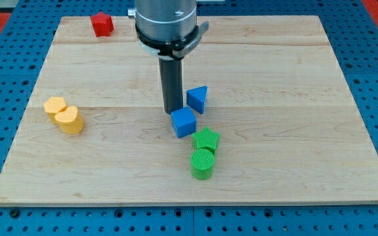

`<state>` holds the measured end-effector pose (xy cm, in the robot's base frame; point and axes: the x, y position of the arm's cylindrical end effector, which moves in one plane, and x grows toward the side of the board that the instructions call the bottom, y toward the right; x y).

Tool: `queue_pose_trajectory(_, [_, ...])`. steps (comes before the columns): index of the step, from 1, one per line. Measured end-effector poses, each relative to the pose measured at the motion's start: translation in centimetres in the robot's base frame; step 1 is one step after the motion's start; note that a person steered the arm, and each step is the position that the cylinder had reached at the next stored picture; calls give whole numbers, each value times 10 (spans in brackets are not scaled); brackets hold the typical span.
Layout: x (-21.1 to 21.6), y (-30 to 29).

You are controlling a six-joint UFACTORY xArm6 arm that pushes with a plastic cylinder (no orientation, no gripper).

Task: Push the blue cube into the green star and green circle

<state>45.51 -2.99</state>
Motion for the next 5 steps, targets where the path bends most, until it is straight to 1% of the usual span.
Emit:
queue_pose_trajectory(1, [-6,-30])
queue_pose_trajectory(4, [-3,15])
queue_pose_trajectory(5, [20,6])
